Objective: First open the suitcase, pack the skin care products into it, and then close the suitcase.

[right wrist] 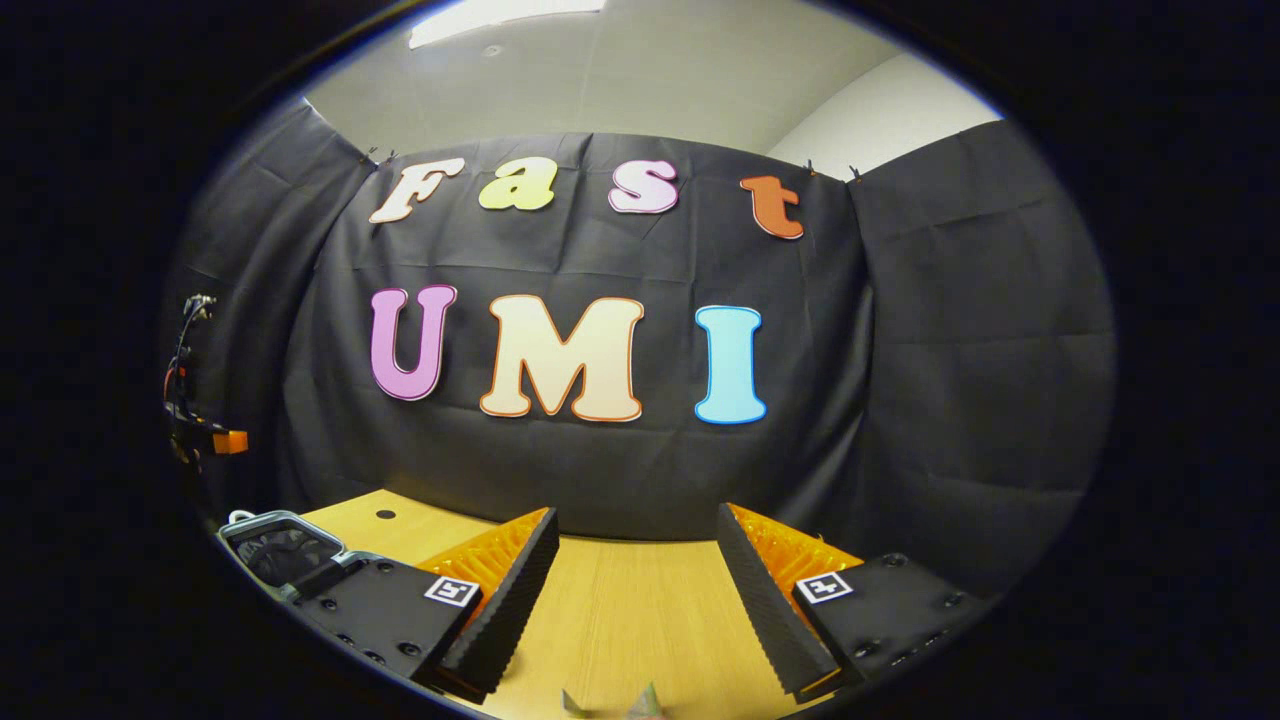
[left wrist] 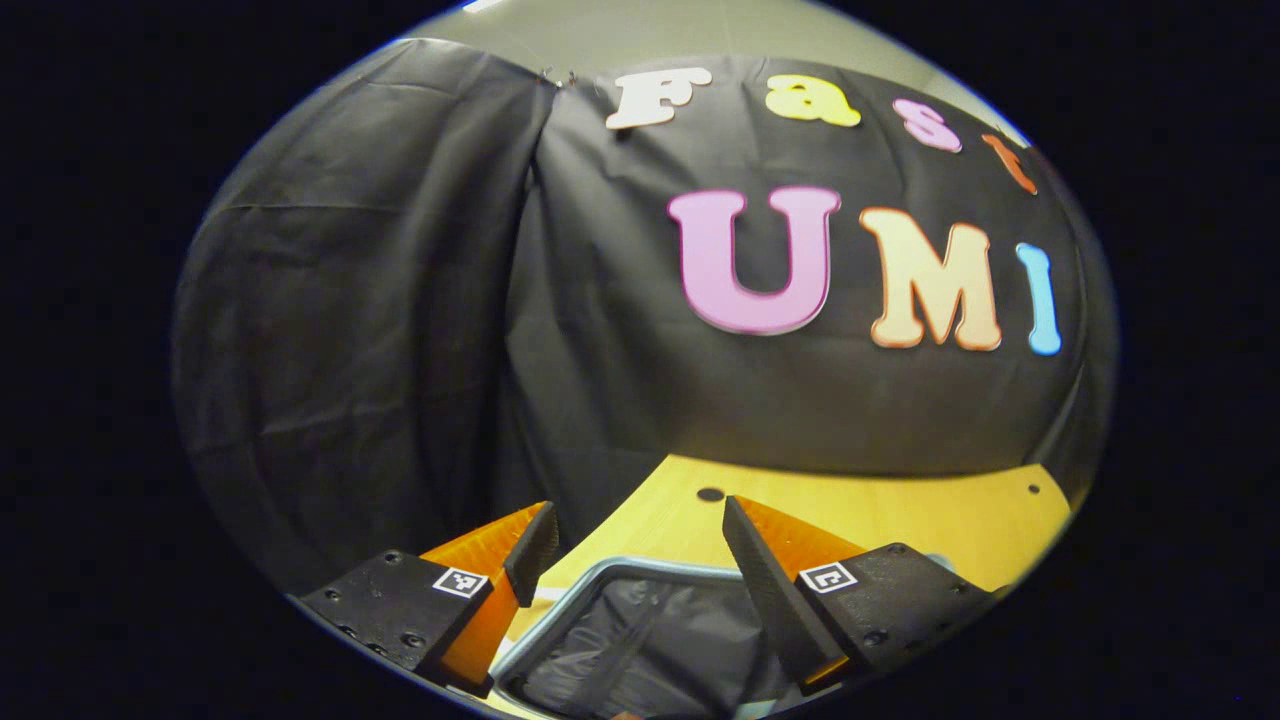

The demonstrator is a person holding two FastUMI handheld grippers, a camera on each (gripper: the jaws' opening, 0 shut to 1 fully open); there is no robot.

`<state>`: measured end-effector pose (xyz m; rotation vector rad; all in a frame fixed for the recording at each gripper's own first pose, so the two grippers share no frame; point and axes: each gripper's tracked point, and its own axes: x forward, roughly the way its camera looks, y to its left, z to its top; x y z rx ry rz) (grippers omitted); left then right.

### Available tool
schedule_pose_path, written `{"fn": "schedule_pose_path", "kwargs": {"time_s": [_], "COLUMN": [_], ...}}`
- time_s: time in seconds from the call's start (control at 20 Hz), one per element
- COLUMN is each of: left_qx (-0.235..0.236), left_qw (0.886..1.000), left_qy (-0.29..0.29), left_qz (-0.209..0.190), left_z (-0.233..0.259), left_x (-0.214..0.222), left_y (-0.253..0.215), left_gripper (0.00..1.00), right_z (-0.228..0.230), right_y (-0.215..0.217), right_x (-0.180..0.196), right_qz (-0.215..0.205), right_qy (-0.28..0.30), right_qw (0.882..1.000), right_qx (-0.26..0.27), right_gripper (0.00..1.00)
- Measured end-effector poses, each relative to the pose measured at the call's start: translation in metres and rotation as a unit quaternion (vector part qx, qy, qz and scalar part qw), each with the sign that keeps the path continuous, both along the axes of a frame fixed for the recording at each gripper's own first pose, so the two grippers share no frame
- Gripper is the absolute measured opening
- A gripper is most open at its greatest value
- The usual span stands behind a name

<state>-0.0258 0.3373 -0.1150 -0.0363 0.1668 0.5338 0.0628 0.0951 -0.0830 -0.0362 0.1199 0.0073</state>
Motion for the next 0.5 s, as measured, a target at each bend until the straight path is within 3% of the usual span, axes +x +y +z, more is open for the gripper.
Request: {"fn": "schedule_pose_path", "kwargs": {"time_s": [0.35,0.5], "left_qx": [0.036,0.020], "left_qw": [0.998,0.997], "left_qy": [-0.010,-0.017], "left_qz": [-0.053,-0.077], "left_z": [0.026,0.029], "left_x": [0.013,0.019], "left_y": [-0.111,-0.159], "left_gripper": [0.99,0.99], "right_z": [0.000,0.004], "right_y": [-0.030,-0.046], "right_x": [-0.003,-0.003], "right_qz": [0.033,0.042], "right_qy": [0.004,0.002], "right_qw": [0.999,0.999], "right_qx": [0.008,0.012], "right_gripper": [0.98,0.99]}}
